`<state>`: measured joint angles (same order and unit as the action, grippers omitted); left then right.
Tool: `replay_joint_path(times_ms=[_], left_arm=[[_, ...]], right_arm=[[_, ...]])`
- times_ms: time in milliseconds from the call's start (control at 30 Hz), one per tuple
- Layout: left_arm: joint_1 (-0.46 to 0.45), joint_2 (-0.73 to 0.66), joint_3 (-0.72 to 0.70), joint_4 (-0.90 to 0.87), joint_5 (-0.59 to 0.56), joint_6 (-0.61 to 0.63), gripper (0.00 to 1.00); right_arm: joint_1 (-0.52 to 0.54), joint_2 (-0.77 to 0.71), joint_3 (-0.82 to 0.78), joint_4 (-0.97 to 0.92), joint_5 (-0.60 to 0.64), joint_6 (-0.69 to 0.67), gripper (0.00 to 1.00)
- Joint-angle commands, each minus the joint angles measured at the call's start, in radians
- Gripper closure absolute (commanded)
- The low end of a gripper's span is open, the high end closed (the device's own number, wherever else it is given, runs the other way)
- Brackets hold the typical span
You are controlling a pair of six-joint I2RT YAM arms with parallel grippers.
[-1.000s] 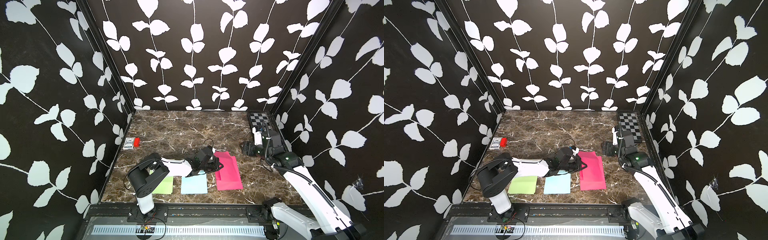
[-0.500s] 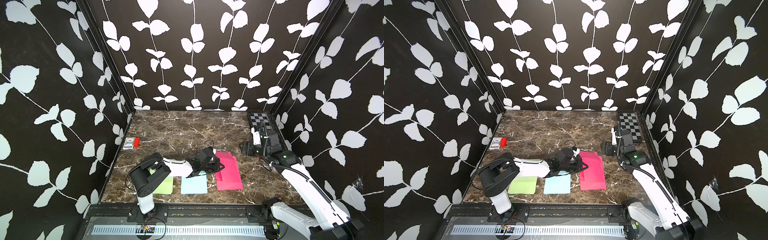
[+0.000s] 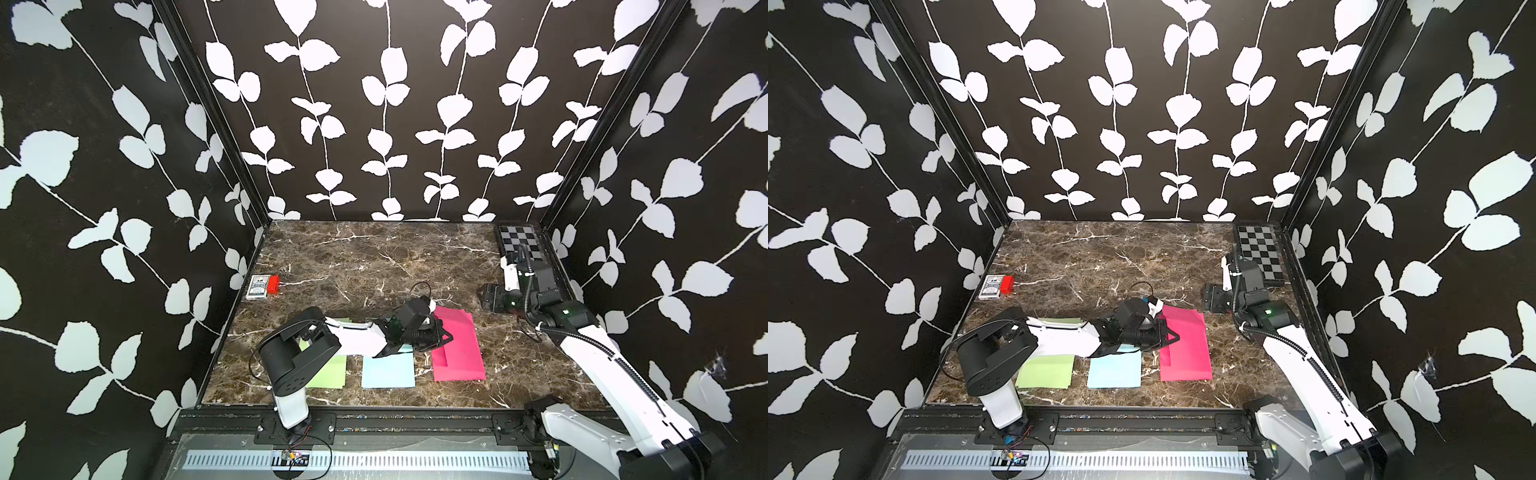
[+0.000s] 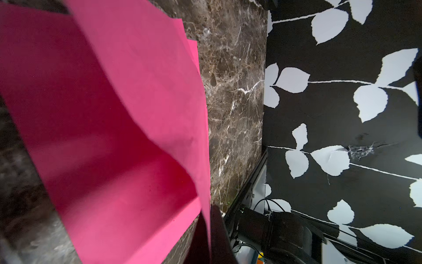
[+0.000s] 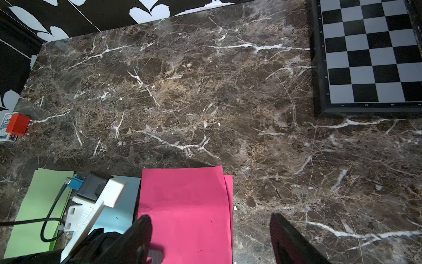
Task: Sort the scattered colored papers by color
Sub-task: Place the colored paper.
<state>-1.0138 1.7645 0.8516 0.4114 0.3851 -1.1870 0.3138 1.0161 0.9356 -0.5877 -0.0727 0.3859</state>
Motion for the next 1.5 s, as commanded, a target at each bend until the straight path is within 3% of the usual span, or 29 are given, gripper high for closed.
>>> replay_joint_path(times_ms=[0, 267, 500, 1467], left_arm=[[-0.008, 0.007, -0.012, 0.023, 0.027, -0.018, 1.00], [-0.016, 0.035, -0.017, 0.047, 0.023, -0.031, 1.00], [-0.016, 0.037, 0.073, -0.008, 0.044, 0.024, 1.00], [-0.008, 0.019, 0.025, -0.122, 0.040, 0.077, 1.00]], right_arm=[[-0.004, 0.006, -0.031, 0.028, -0.012, 0.005, 0.19], [-0.004, 0.024, -0.032, 0.029, -0.020, 0.005, 0.19], [-0.004, 0.030, -0.029, 0.027, -0.030, 0.002, 0.20], [-0.005, 0.074, -0.021, 0.034, -0.042, -0.005, 0.19]])
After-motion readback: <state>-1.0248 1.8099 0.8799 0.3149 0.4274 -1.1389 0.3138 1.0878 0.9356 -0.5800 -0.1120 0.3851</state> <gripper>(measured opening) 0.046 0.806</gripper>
